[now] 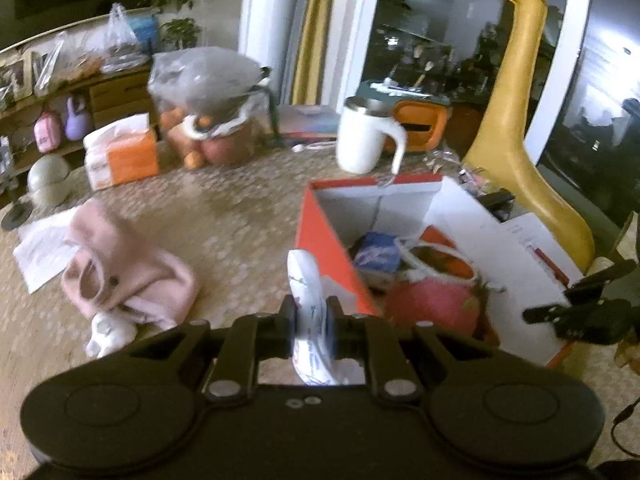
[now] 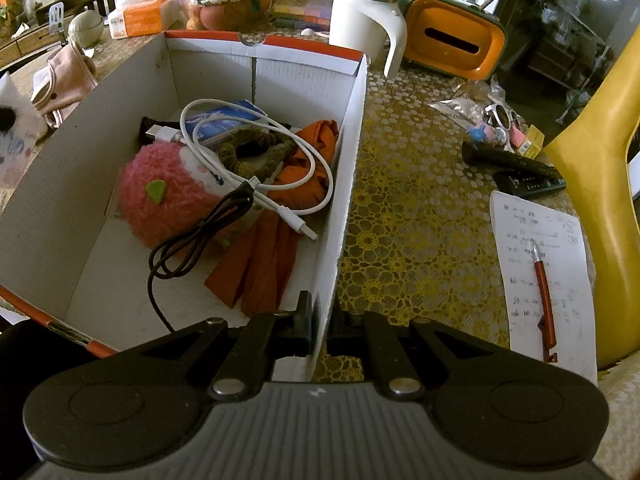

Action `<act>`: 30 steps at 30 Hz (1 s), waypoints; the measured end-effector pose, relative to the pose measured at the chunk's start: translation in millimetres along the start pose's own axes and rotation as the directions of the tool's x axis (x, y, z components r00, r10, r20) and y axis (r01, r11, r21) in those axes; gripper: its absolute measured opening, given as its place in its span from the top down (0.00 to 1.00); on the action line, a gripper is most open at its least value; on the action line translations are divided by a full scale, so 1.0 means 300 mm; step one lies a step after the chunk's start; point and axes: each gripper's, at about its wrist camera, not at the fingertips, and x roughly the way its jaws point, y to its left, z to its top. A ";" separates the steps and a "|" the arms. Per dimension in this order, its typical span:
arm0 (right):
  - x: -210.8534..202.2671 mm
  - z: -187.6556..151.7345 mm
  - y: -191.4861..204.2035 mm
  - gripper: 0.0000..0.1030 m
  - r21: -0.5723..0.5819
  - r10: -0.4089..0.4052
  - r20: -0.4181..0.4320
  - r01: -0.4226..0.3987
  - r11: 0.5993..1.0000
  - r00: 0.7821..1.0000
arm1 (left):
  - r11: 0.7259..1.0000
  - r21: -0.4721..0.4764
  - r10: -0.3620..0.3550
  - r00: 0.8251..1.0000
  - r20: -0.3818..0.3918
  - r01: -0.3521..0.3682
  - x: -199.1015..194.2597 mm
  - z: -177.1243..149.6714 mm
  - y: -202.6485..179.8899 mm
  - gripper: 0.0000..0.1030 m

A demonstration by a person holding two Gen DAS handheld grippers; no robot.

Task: Organize objects
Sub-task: 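Carry the mask with the left gripper over the box and lower it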

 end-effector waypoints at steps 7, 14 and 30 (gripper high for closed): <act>-0.001 -0.001 -0.003 0.94 0.005 0.007 0.004 -0.007 1.000 1.000 | 0.998 0.065 -0.017 1.000 0.005 0.017 0.043 0.076 -0.103 0.88; 0.000 -0.003 -0.013 0.94 0.009 0.029 0.008 -0.029 1.000 1.000 | 0.992 0.117 -0.047 0.999 0.001 0.046 0.106 0.144 -0.211 0.89; 0.000 -0.009 -0.039 0.94 0.008 0.075 0.012 -0.075 0.997 0.997 | 0.978 0.164 -0.113 0.990 -0.088 0.126 0.337 0.214 -0.442 0.89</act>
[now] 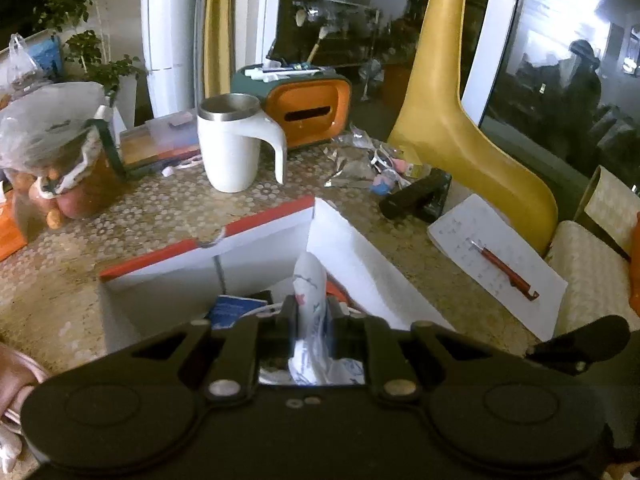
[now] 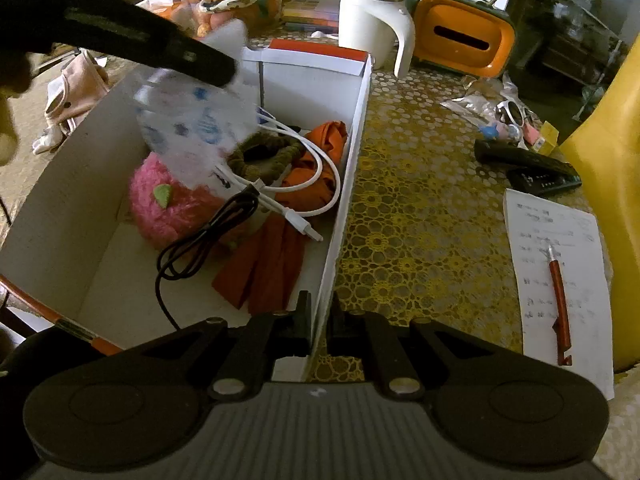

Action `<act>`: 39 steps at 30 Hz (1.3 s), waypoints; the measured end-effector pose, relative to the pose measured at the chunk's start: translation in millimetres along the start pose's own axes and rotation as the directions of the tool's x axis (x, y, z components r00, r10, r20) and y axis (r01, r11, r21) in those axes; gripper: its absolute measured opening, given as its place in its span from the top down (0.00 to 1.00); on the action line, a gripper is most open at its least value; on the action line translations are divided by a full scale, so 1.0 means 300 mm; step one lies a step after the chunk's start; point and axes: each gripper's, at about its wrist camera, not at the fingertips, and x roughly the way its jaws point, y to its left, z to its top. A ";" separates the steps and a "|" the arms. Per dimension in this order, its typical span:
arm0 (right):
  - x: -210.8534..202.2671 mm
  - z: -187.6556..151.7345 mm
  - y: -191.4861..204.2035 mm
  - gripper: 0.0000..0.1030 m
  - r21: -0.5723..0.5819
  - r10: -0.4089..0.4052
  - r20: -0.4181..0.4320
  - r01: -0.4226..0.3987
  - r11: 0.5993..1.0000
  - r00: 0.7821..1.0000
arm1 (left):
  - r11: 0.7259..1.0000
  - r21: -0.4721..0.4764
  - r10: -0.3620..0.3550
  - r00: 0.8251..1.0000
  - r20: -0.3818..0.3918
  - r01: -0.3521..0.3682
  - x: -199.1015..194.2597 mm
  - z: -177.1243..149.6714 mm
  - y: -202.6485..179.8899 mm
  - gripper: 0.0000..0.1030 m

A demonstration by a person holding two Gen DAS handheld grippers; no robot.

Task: Organize objects
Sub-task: 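Carry the mask with the left gripper over the box and lower it, then open the left gripper and move it back to the pink fleece hat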

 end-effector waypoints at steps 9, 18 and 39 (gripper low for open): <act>-0.002 -0.003 -0.010 0.94 0.003 0.016 0.003 -0.016 1.000 1.000 | 0.997 0.008 0.075 0.993 -0.094 -0.074 0.128 0.003 0.000 0.89; 0.000 -0.001 -0.017 0.93 0.008 0.023 0.002 -0.023 1.000 1.000 | 0.990 0.027 0.144 0.972 -0.188 -0.141 0.202 -0.036 0.030 0.79; 0.009 -0.013 0.002 0.94 0.001 -0.006 -0.015 0.006 1.000 1.000 | 0.994 -0.027 0.106 0.991 -0.082 -0.109 0.001 -0.064 0.085 0.39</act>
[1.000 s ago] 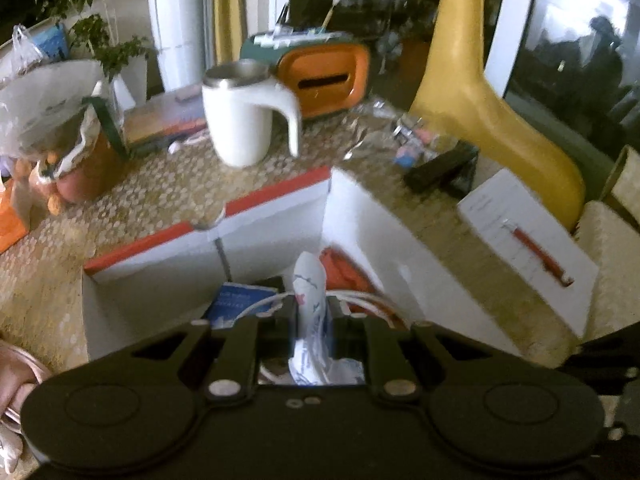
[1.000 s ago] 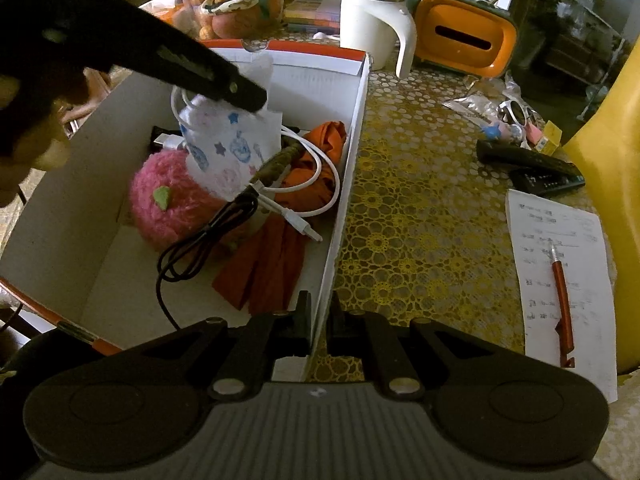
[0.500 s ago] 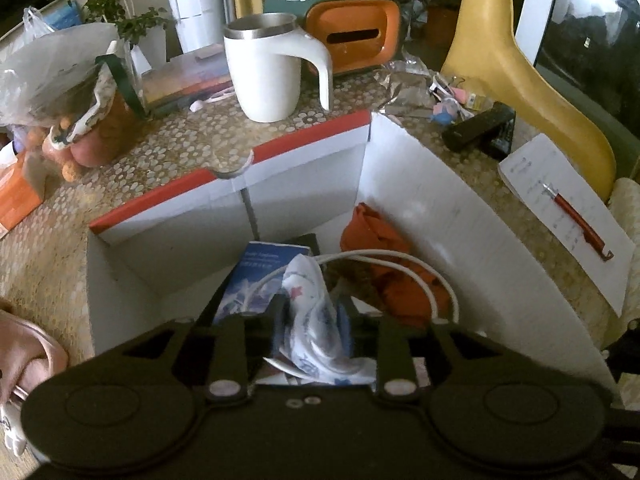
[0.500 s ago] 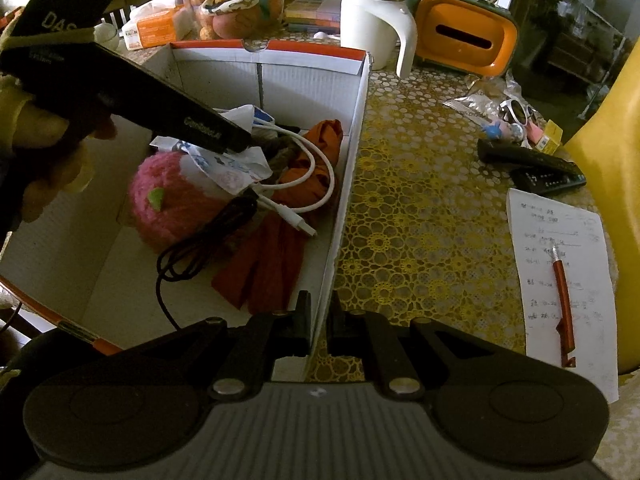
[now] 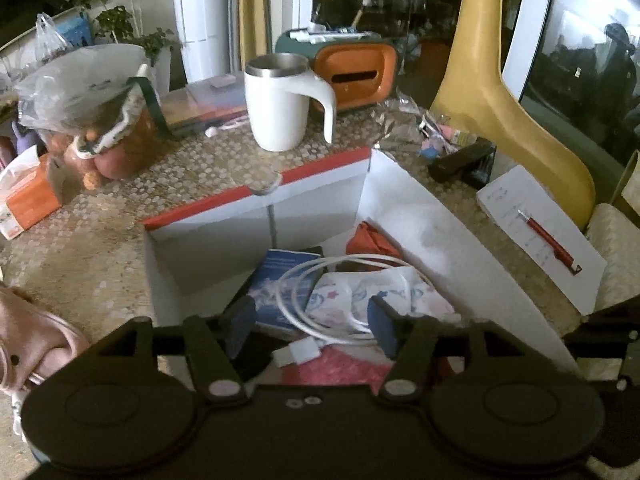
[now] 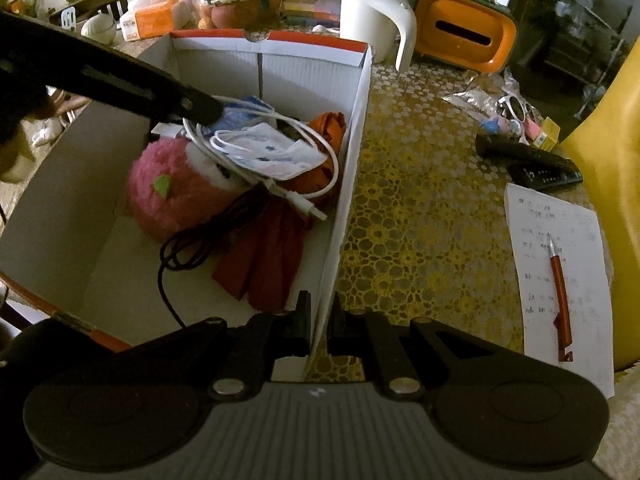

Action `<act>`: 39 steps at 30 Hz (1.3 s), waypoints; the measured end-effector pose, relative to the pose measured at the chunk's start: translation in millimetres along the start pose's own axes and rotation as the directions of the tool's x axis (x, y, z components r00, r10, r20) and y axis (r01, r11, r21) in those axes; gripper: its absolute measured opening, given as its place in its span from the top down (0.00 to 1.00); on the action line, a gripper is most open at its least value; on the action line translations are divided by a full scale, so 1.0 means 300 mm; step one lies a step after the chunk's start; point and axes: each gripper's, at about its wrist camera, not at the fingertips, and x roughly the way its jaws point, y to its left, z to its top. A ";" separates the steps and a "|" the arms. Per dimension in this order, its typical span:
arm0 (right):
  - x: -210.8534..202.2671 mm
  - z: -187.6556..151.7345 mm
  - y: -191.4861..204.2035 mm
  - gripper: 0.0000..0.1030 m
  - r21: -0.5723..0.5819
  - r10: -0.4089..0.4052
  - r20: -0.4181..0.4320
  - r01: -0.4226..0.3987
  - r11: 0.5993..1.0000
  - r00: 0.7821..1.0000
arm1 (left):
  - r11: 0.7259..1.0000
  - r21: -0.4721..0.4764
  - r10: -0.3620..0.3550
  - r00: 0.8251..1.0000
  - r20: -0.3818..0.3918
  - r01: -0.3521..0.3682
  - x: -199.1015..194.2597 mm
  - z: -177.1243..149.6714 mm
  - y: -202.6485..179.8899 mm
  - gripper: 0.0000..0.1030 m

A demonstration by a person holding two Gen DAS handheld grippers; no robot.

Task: Organize objects
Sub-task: 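Open the left gripper and move it back to the pink fleece hat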

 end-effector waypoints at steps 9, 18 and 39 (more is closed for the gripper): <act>-0.003 0.006 0.016 0.94 -0.018 -0.025 -0.009 0.025 1.000 1.000 | 0.999 -0.022 0.027 0.998 0.048 -0.026 -0.109 -0.036 0.084 0.33; -0.012 0.017 0.023 0.94 -0.022 -0.040 -0.015 0.040 0.999 0.999 | 0.994 -0.053 0.099 0.992 0.076 -0.095 -0.195 -0.089 0.203 0.26; -0.025 0.041 0.027 0.94 -0.024 -0.044 -0.035 0.043 0.999 0.998 | 0.928 -0.205 0.328 0.943 0.053 -0.312 -0.274 -0.197 0.654 0.01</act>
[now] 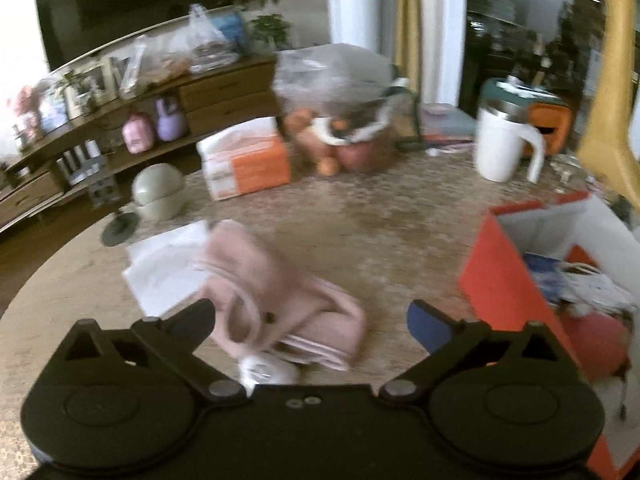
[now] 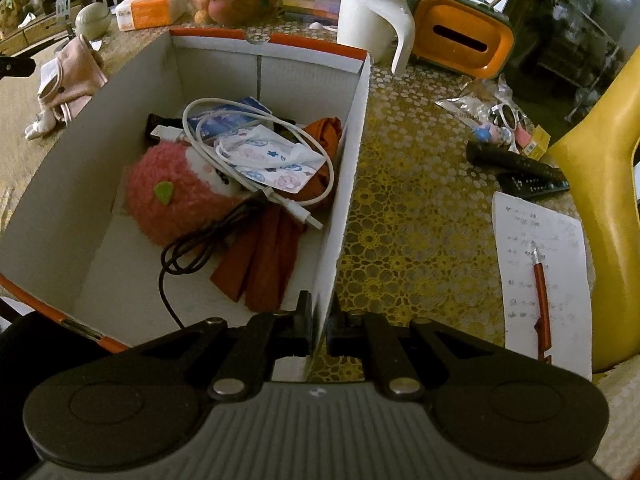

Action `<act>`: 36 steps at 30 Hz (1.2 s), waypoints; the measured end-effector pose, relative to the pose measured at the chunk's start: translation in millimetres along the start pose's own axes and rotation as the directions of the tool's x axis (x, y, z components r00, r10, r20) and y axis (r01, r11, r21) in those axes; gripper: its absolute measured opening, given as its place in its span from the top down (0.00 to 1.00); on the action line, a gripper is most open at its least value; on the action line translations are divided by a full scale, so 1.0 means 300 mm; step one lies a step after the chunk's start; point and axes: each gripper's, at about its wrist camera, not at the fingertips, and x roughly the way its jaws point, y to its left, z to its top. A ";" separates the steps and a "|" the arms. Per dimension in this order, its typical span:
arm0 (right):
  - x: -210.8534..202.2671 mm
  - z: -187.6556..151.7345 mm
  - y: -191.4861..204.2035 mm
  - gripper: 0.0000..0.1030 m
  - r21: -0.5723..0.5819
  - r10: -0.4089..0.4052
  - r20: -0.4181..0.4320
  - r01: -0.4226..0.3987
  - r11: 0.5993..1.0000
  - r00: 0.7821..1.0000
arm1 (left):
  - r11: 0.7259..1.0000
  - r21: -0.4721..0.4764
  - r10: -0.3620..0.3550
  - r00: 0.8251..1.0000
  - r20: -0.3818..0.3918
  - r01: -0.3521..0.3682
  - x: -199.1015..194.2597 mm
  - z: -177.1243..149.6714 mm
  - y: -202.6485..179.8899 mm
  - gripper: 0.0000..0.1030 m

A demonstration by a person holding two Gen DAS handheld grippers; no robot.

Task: Organize objects
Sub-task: 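Open the left gripper and move it back to the pink fleece hat, then close the left gripper on the pink fleece hat and lift it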

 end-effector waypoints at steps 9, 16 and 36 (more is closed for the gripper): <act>0.001 0.013 -0.009 0.94 -0.008 0.015 -0.017 -0.015 1.000 1.000 | 0.989 -0.111 0.089 0.995 -0.053 -0.094 0.168 0.035 0.175 0.01; 0.009 0.026 -0.011 0.94 -0.004 0.013 -0.022 -0.013 1.000 1.000 | 0.980 -0.167 0.095 0.990 -0.105 -0.111 0.311 0.023 0.215 0.01; 0.023 0.030 -0.014 0.94 0.003 0.010 -0.032 -0.010 1.000 0.999 | 0.994 -0.020 0.105 0.984 -0.142 -0.109 0.496 -0.027 0.074 0.39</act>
